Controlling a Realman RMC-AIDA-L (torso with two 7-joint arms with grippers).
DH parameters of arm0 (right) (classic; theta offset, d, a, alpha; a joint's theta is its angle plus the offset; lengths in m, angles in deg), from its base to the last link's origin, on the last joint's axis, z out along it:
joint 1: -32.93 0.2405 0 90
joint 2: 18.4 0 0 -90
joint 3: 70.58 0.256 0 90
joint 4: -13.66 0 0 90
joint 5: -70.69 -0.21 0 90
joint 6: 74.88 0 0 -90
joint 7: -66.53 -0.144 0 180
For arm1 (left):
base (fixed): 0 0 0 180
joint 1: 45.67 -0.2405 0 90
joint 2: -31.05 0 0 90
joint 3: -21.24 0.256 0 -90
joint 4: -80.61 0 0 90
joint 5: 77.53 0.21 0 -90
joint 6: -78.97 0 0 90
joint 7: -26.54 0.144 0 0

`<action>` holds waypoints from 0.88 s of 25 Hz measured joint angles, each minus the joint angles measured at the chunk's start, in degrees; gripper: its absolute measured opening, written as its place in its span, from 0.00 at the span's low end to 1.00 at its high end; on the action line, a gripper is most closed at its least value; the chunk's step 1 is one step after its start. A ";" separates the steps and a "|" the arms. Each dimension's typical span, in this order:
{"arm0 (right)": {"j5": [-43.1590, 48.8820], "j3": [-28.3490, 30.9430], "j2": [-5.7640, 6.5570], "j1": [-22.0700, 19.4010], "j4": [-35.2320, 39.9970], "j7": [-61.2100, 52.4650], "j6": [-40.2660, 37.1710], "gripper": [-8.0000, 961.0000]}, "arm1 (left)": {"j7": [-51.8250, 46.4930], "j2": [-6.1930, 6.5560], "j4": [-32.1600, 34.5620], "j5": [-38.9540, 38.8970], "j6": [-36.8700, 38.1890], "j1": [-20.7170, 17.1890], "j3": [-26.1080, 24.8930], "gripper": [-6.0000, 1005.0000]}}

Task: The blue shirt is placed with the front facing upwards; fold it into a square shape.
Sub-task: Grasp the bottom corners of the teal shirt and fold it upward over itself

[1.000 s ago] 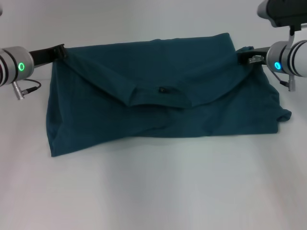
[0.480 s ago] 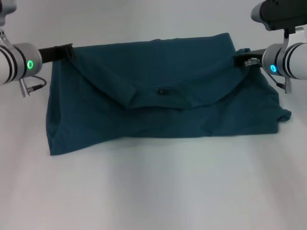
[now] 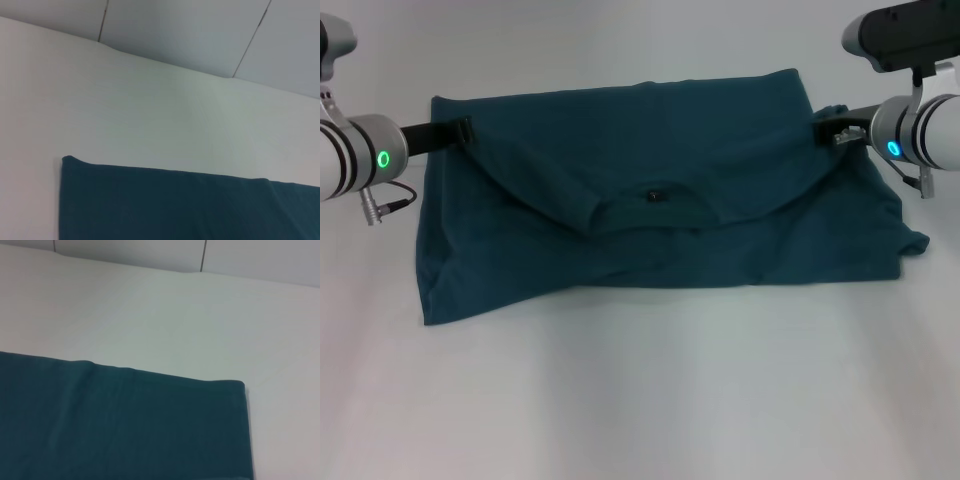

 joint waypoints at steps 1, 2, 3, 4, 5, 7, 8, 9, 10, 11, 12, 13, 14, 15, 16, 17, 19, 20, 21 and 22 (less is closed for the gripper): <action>0.07 -0.04 0.08 0.18 0.09 0.31 -0.27 0.09 | -0.02 -0.01 0.00 0.07 0.03 -0.02 0.16 0.07; 0.16 -0.10 0.16 0.40 0.33 0.70 -0.56 0.09 | -0.11 -0.02 0.00 0.09 0.06 -0.02 0.30 0.07; 0.39 -0.14 0.15 0.58 0.55 1.06 -0.77 0.10 | -0.27 -0.01 -0.01 0.11 0.06 -0.02 0.43 0.07; 0.70 -0.17 0.13 0.77 0.72 1.27 -0.85 0.10 | -0.52 -0.01 -0.11 0.12 0.06 -0.02 0.53 0.07; 1.11 -0.15 0.09 1.01 0.83 1.27 -0.85 0.10 | -0.76 0.02 -0.22 0.13 0.05 -0.02 0.56 0.10; 2.02 0.10 0.06 1.47 0.80 1.02 -0.79 0.10 | -2.70 0.35 -0.64 0.13 0.05 -0.14 0.59 0.18; 2.29 0.24 0.06 1.65 0.80 0.91 -0.80 0.11 | -3.81 0.57 -0.72 0.14 0.06 -0.26 0.59 0.22; 2.36 0.30 0.06 1.77 0.80 0.84 -0.81 0.11 | -5.05 0.80 -0.77 0.15 0.14 -0.49 0.59 0.25; 2.36 0.33 0.06 1.82 0.86 0.81 -0.82 0.11 | -6.18 1.00 -0.79 0.16 0.23 -0.71 0.59 0.28; 2.34 0.35 0.06 1.84 1.10 0.80 -0.82 0.22 | -6.74 1.10 -0.76 0.14 0.29 -0.94 0.59 0.30; 2.30 0.37 0.07 1.87 1.29 0.80 -0.80 0.33 | -7.15 1.16 -0.63 0.06 0.40 -1.21 0.60 0.32; 2.23 0.39 0.14 1.92 1.49 0.80 -0.78 0.37 | -7.32 1.19 -0.39 -0.08 0.49 -1.51 0.60 0.34; 2.17 0.42 0.26 2.02 1.59 0.79 -0.77 0.41 | -7.32 1.17 -0.24 -0.18 0.53 -1.70 0.59 0.36; 2.15 0.44 0.39 2.16 1.63 0.78 -0.81 0.45 | -7.33 1.14 -0.10 -0.26 0.56 -1.89 0.57 0.38; 2.16 0.45 0.50 2.35 1.67 0.78 -0.98 0.49 | -7.33 1.05 -0.07 -0.29 0.59 -1.98 0.56 0.40; 2.16 0.48 0.58 2.47 1.71 0.77 -1.27 0.54 | -7.34 0.99 -0.06 -0.30 0.60 -2.09 0.52 0.42; 2.15 0.72 0.70 2.56 1.76 0.70 -1.72 0.63 | -7.34 0.90 -0.04 -0.31 0.61 -2.27 0.47 0.47; 2.12 0.97 0.75 2.56 1.79 0.60 -1.89 0.68 | -7.34 0.86 -0.04 -0.31 0.62 -2.35 0.41 0.49; 2.11 1.27 0.79 2.56 1.85 0.47 -2.10 0.73 | -7.35 0.83 -0.03 -0.31 0.63 -2.41 0.36 0.52; 2.09 1.73 0.85 2.57 2.13 0.28 -2.85 0.78 | -7.35 0.83 -0.02 -0.31 0.68 -2.43 0.33 0.55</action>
